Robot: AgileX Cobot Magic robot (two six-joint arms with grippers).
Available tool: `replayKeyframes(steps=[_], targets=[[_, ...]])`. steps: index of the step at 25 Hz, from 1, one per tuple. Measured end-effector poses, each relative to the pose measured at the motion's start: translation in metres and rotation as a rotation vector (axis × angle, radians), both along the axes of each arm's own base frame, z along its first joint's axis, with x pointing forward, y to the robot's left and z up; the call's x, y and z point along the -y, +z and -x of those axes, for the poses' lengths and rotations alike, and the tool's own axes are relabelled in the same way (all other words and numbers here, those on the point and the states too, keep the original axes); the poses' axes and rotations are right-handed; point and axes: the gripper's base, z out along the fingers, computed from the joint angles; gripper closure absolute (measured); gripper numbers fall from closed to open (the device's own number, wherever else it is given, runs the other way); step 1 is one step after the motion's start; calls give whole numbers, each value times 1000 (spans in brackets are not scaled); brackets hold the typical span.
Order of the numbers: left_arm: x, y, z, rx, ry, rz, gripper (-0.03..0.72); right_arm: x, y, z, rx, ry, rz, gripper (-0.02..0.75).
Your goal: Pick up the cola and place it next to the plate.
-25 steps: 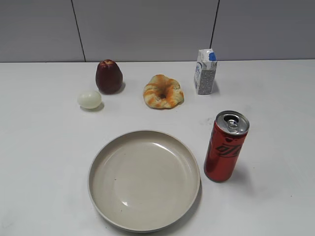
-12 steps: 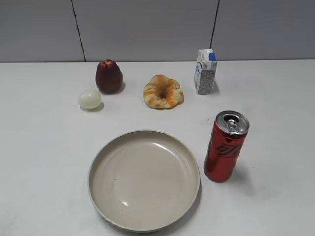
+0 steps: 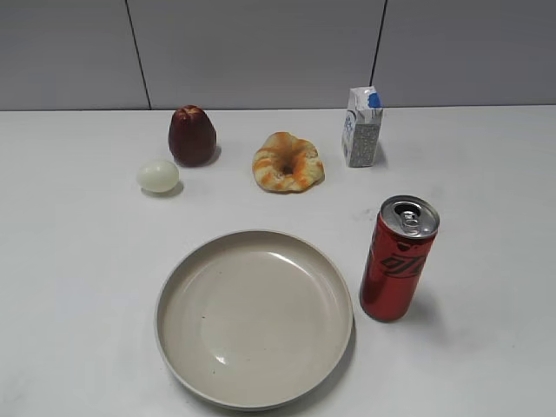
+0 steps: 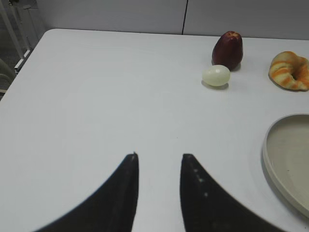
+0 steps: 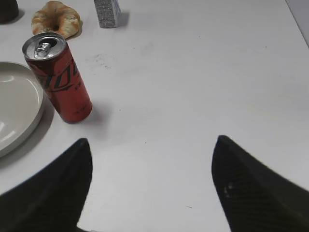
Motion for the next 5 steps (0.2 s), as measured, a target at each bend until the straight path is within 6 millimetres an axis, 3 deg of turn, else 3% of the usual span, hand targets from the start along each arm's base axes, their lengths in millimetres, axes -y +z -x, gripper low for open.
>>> replayKeyframes(steps=[5], targets=[[0,0,0,0,0,0,451,0,0,0,0,0,0,155]])
